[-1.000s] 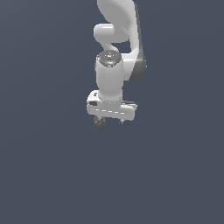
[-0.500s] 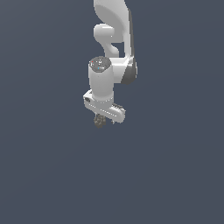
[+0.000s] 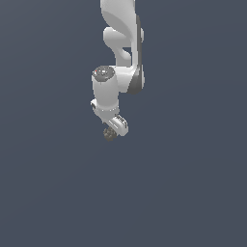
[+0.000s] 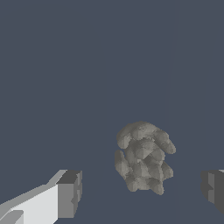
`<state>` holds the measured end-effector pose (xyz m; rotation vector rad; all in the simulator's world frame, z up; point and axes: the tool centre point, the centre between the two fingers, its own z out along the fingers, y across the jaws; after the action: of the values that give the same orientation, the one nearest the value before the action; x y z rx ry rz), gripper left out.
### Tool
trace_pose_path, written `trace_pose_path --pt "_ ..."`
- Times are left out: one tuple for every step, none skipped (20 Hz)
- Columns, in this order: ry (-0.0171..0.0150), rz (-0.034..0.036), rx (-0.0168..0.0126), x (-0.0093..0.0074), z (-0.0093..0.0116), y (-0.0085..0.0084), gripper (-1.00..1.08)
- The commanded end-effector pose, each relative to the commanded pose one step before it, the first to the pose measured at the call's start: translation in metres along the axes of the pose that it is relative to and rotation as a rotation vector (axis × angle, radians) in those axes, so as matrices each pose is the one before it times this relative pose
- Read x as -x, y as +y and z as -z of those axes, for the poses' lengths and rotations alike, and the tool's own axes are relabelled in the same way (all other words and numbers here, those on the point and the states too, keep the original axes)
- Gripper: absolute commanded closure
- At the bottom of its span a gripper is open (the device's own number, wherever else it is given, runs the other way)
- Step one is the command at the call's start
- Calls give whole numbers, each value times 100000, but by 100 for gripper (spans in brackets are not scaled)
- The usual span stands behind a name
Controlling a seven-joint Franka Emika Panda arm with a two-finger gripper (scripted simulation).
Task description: Pick up the object and move it to a goal position.
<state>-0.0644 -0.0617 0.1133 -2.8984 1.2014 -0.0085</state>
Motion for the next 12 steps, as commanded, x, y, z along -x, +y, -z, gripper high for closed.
trace_pose_path --pt "-132 -4631 242 120 -361 689 -92" --pt "-45 -1361 83 27 -110 211 -92" --pt "-38 -1180 73 21 -95 184 -92" --pt "-31 -999 62 16 -80 156 -92" --pt "-25 -818 51 12 -65 128 -92" --pt "-19 -637 40 9 -51 100 -92" --pt "-13 -452 28 7 -36 70 -92" --pt "-8 -276 17 3 -22 44 -92" --pt "-2 -84 5 4 -7 12 -92" --pt "-4 544 -6 -13 32 -66 -92" --pt "0 0 0 2 -34 0 -92" --pt "0 0 0 7 -100 -1 -92"
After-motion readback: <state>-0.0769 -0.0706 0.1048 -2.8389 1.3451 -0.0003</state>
